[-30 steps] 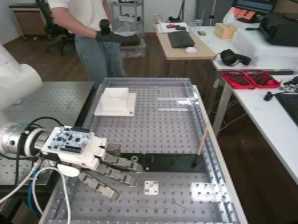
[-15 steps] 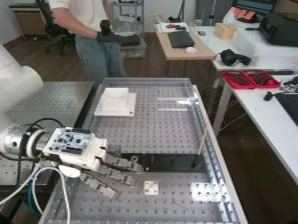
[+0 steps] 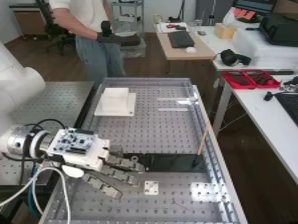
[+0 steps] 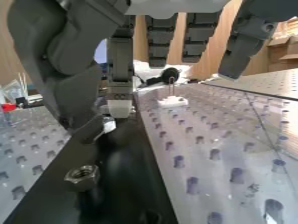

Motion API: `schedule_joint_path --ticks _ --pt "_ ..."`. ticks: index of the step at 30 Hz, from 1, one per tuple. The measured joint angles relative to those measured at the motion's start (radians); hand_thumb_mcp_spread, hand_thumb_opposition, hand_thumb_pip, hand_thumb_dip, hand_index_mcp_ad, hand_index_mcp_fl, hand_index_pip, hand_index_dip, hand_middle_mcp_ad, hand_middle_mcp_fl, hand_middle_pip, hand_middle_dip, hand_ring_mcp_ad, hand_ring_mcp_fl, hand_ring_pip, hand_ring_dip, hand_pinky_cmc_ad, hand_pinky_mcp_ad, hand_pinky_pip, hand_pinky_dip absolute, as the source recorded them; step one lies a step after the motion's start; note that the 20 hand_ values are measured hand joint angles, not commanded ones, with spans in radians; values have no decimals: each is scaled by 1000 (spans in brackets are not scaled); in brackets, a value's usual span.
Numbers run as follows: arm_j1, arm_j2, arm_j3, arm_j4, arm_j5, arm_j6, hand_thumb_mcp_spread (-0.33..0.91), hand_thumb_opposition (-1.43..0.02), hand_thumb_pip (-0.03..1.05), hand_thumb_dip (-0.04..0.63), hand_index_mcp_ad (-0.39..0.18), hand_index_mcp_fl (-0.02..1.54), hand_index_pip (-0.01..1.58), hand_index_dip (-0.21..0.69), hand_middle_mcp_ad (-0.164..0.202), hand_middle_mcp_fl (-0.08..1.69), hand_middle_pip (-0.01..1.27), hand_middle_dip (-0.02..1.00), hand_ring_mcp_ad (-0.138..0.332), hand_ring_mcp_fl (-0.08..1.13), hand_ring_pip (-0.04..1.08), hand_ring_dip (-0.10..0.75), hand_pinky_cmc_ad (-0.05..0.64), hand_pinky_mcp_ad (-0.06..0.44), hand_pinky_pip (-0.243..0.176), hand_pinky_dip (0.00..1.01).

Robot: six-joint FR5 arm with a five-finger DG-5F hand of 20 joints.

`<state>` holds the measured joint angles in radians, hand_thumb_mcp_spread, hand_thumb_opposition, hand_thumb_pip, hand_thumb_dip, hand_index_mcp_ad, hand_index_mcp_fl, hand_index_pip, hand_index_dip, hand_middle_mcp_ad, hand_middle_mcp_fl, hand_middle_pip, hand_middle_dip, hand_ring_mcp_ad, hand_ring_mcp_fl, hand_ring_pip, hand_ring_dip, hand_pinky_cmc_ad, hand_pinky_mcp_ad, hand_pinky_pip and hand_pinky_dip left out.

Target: Grab the larger nut and place it in the white container

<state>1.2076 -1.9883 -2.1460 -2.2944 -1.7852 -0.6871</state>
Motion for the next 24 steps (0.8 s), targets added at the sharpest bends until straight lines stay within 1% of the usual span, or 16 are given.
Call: schedule_joint_path --ticks 12,24 --pt "-11 -4 11 -12 -21 -19 342 -845 710 204 -168 19 1557 148 24 7 124 237 115 0 82 101 379 297 -91 370" --pt "-23 4 18 -37 -83 -54 342 -845 710 204 -168 19 1557 148 24 7 124 237 115 0 84 101 379 297 -91 370"
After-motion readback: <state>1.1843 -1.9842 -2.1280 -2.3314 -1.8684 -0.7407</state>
